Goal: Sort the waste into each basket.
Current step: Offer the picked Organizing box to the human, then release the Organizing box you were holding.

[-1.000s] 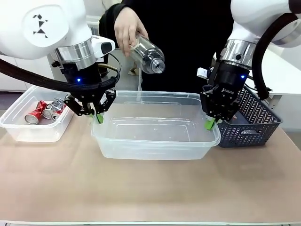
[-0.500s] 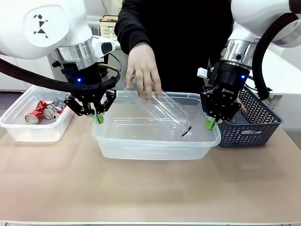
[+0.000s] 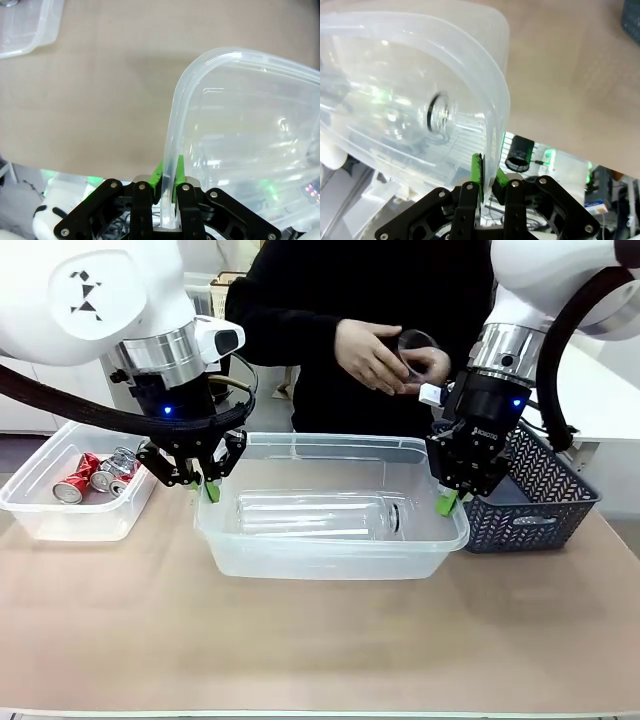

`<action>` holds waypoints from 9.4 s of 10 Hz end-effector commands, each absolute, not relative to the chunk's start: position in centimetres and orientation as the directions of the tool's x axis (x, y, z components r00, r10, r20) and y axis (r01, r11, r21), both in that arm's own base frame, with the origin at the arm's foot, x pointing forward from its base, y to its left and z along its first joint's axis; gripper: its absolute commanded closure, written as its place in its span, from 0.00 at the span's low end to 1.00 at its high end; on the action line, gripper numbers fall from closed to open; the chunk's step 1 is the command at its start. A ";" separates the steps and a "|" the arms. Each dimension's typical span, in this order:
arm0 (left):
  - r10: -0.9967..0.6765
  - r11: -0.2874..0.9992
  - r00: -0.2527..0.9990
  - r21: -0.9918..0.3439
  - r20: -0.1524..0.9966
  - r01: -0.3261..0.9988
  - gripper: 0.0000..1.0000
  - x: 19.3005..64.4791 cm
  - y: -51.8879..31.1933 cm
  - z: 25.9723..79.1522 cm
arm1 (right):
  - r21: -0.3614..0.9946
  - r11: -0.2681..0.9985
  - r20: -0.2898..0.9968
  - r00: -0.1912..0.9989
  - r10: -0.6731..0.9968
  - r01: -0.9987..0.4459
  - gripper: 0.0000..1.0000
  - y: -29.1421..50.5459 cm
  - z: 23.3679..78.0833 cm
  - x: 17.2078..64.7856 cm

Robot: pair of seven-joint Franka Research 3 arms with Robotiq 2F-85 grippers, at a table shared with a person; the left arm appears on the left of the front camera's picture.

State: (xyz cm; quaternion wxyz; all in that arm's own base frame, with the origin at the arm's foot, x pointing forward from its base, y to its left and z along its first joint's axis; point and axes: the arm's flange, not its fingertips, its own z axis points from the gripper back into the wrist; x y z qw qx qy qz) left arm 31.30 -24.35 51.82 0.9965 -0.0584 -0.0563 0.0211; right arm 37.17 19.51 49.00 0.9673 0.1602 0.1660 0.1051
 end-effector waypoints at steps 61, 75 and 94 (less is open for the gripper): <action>0.108 0.979 0.994 -0.179 0.022 -0.102 0.00 47.5 -20.2 49.4 | 0.514 0.852 -0.081 0.984 0.161 -0.097 0.00 17.9 45.8 49.2; -0.021 0.944 0.997 -0.327 0.076 0.044 0.00 44.6 -19.2 53.4 | 0.688 0.709 -0.024 0.972 0.233 -0.153 0.00 14.8 49.8 46.1; -0.025 0.542 0.927 -0.774 0.374 0.327 0.00 30.9 -7.3 56.7 | 0.992 0.118 -0.032 0.996 -0.088 0.043 0.00 -5.5 57.4 30.0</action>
